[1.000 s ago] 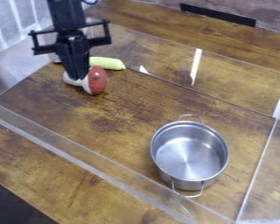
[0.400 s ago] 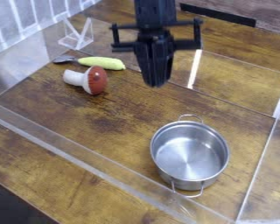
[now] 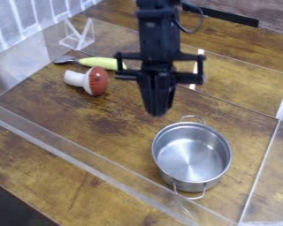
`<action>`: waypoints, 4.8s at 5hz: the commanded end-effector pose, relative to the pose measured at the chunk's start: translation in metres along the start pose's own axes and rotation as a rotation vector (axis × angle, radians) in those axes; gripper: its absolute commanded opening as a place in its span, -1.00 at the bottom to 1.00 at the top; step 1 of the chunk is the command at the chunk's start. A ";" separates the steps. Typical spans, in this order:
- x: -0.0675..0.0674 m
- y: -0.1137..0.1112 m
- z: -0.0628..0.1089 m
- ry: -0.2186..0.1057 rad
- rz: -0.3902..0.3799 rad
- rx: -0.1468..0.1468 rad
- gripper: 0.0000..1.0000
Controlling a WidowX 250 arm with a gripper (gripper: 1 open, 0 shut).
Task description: Put the mushroom in the silver pot
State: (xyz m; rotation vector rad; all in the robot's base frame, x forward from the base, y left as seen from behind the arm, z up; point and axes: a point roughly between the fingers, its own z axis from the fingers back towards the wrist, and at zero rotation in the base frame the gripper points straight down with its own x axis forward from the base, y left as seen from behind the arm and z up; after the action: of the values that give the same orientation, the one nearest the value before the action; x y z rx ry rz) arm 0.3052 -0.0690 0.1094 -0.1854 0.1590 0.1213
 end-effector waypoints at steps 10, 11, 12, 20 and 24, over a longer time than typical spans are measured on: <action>0.014 -0.006 -0.025 -0.104 -0.079 0.097 -1.00; 0.016 -0.002 -0.025 -0.106 -0.073 0.110 -1.00; 0.018 0.001 -0.024 -0.108 -0.068 0.120 -1.00; 0.032 0.083 0.001 -0.176 0.476 0.048 1.00; 0.043 0.109 -0.004 -0.213 0.782 -0.019 1.00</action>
State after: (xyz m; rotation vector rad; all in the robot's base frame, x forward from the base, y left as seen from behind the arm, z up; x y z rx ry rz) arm 0.3316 0.0360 0.0657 -0.1058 0.0610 0.9009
